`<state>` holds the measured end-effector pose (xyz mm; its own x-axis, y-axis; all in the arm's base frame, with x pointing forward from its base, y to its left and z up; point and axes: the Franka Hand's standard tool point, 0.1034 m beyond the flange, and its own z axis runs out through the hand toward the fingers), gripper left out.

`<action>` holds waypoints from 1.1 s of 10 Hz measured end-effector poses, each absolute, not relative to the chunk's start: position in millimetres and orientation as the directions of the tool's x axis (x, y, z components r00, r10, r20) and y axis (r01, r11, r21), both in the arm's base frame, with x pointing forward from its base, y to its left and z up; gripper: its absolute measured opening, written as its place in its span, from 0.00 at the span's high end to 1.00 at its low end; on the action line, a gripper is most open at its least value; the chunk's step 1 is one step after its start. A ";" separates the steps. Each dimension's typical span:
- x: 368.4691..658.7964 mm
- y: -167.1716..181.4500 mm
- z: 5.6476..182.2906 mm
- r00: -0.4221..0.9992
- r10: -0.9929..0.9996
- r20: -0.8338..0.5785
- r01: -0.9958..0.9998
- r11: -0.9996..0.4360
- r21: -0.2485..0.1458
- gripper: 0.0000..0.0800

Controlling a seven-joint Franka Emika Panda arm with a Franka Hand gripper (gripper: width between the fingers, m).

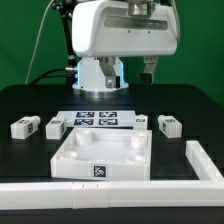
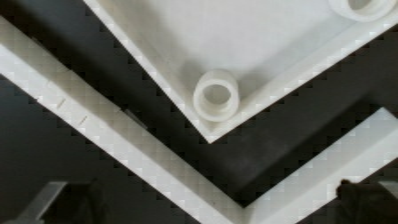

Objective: Assemble one leg

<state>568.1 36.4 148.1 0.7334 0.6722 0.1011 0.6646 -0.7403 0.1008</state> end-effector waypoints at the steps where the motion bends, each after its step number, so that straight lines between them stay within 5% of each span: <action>1: 567.8 36.4 147.8 0.733 0.672 0.101 0.665 -0.740 0.100 0.19; 9: 565.9 36.6 145.3 0.733 0.673 0.097 0.666 -0.740 0.096 0.19; 11: 544.6 35.2 123.7 0.601 0.796 0.073 0.790 -0.606 0.096 0.19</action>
Offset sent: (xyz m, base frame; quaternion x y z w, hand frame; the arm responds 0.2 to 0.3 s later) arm 0.0000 0.0000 0.0000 0.0000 0.0000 0.0000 1.0000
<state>544.6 35.2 123.7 0.6014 0.7956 0.0730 0.7898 -0.6058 0.0956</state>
